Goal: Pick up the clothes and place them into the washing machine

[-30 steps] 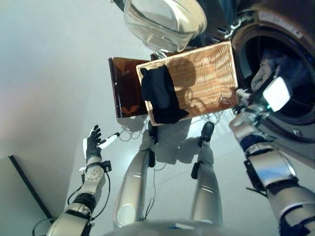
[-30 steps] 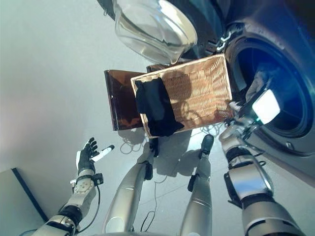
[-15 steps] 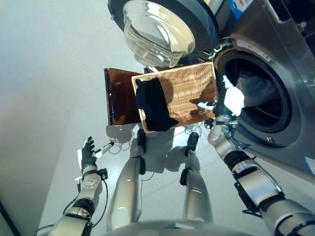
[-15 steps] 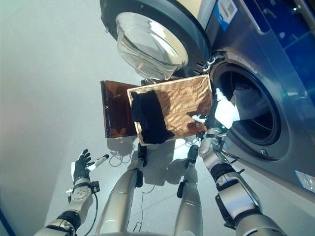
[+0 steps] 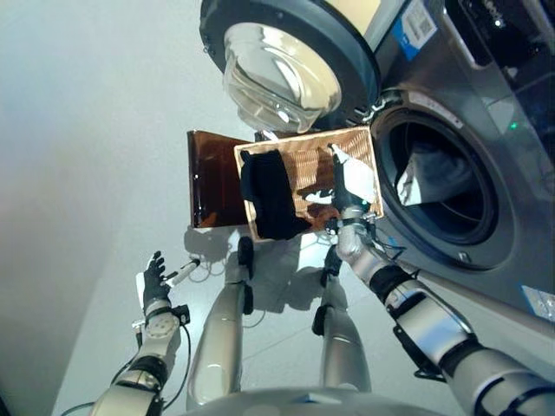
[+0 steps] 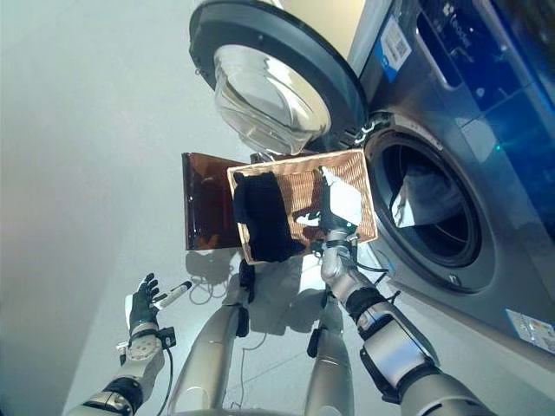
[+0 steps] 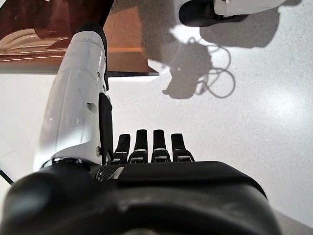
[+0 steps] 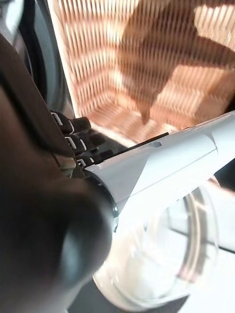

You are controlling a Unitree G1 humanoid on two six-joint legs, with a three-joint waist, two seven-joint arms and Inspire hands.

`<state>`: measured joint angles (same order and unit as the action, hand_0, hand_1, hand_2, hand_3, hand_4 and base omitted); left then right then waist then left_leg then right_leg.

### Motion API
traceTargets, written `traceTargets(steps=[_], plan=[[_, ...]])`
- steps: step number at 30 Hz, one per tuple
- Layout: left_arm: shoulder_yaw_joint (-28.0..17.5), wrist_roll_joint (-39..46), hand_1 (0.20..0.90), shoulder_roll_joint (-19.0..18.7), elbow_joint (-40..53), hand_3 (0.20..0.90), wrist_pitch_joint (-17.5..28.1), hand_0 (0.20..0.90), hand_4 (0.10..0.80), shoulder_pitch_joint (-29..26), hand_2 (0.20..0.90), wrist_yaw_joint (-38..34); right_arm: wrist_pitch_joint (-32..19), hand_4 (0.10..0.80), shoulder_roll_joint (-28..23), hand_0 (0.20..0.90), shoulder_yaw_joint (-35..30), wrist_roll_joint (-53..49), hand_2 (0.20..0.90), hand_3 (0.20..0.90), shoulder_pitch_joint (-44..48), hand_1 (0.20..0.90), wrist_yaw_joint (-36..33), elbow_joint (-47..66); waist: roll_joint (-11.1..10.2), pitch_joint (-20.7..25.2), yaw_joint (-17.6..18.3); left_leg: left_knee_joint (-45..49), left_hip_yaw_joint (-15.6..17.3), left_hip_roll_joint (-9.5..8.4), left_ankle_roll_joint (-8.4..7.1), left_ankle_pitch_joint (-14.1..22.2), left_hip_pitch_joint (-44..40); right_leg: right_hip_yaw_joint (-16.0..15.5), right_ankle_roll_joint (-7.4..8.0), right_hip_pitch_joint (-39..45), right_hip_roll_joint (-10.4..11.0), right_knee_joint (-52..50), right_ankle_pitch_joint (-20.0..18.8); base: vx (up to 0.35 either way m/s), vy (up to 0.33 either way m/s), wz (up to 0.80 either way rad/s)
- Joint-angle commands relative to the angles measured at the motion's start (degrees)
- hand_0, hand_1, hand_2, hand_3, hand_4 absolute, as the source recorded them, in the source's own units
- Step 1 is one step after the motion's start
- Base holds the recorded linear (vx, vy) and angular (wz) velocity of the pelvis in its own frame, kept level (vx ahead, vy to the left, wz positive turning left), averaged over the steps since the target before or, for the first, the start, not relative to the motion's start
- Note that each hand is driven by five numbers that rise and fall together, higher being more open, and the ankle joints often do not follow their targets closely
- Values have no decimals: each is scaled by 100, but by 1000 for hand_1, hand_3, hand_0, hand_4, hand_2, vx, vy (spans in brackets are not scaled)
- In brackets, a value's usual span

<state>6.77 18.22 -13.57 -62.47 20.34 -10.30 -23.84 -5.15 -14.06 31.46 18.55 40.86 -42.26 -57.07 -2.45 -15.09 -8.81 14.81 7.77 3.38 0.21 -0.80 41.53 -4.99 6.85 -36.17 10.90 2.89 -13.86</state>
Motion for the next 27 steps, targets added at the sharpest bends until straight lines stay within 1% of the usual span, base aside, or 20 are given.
traceTargets(steps=[1, 3, 5, 7, 8, 9, 15, 16, 18, 19, 23, 27], plan=[[-120, 40, 900, -116, -57, 900, 148, 900, 800, 78, 900, -266, -390, 800, -199, 900, 88, -117, 900, 900, 595, 900, -52, 427, 311, -168, -291, -1981, -273, -162, -302, -748, -1013, -213, 69, 624, -265, 13, 95, 0, 0, 0], [-64, 92, 900, -141, 78, 900, 194, 900, 800, 92, 900, -259, -522, 800, -54, 900, 78, -470, 900, 900, 733, 900, 126, 312, 326, -234, -329, -1981, -316, -177, -316, -776, -979, -250, 71, 629, -255, 36, 65, 0, 0, 0], [-60, 125, 900, -162, 122, 900, 204, 900, 800, 95, 900, -262, -549, 800, -45, 900, 97, -597, 900, 900, 772, 900, 194, 341, 325, -263, -340, -1981, -339, -183, -323, -788, -959, -258, 72, 638, -253, 52, 53, -10, -11, 6], [23, 199, 900, -217, 406, 900, 259, 900, 800, 96, 900, -249, -667, 800, -78, 900, 41, -1003, 900, 900, 822, 900, 328, 347, 348, -379, -370, -1981, -427, -216, -358, -843, -879, -303, 94, 648, -227, 99, -3, -16, -12, 8], [23, 199, 900, -217, 406, 900, 258, 900, 800, 96, 900, -249, -667, 800, -78, 900, 41, -1003, 900, 900, 822, 900, 328, 346, 349, -380, -369, -1981, -428, -217, -358, -844, -879, -304, 94, 649, -227, 99, -3, -16, -13, 8], [113, 234, 900, -248, 642, 900, 316, 900, 800, 89, 900, -233, -683, 800, -65, 900, 6, -1193, 900, 900, 872, 900, 373, 246, 373, -453, -402, -1981, -486, -249, -377, -875, -824, -342, 106, 653, -211, 126, -25, -11, -11, 7], [178, 375, 900, -317, 1108, 900, 410, 900, 800, 44, 900, -273, -716, 800, -14, 900, -147, -1604, 900, 900, 1067, 900, 467, -4, 459, -592, -467, -1981, -616, -316, -405, -916, -654, -442, 122, 587, -150, 149, -58, -14, 13, 17], [195, 377, 900, -358, 1272, 900, 436, 900, 800, 11, 900, -324, -727, 800, 22, 900, -187, -1740, 900, 900, 1171, 900, 499, -209, 485, -646, -500, -1981, -643, -330, -416, -936, -578, -460, 127, 561, -135, 158, -55, -21, 14, 12], [191, 399, 900, -378, 1309, 900, 448, 900, 800, -23, 900, -349, -724, 800, 55, 900, -226, -1824, 900, 900, 1248, 900, 501, -330, 500, -673, -521, -1981, -657, -345, -418, -941, -545, -465, 129, 551, -126, 160, -59, -21, 19, 18], [158, 407, 900, -433, 1568, 900, 462, 900, 800, -24, 900, -402, -717, 800, 88, 900, -219, -1919, 900, 900, 1307, 900, 541, -301, 505, -721, -530, -1981, -680, -355, -424, -942, -499, -476, 137, 521, -116, 163, -72, -12, 15, 19], [82, 464, 900, -479, 1558, 900, 469, 900, 800, -99, 900, -453, -699, 800, 185, 900, -251, -2041, 900, 900, 1423, 900, 595, -558, 513, -763, -563, -1981, -710, -359, -434, -947, -431, -504, 136, 479, -115, 173, -70, -21, 28, 7], [-16, 612, 900, -575, 2026, 900, 572, 900, 800, -126, 900, -478, -637, 800, 247, 900, -258, -2127, 900, 900, 1614, 900, 714, -789, 544, -851, -632, -1981, -783, -364, -458, -979, -313, -556, 151, 440, -100, 182, -68, -28, 17, 4]])
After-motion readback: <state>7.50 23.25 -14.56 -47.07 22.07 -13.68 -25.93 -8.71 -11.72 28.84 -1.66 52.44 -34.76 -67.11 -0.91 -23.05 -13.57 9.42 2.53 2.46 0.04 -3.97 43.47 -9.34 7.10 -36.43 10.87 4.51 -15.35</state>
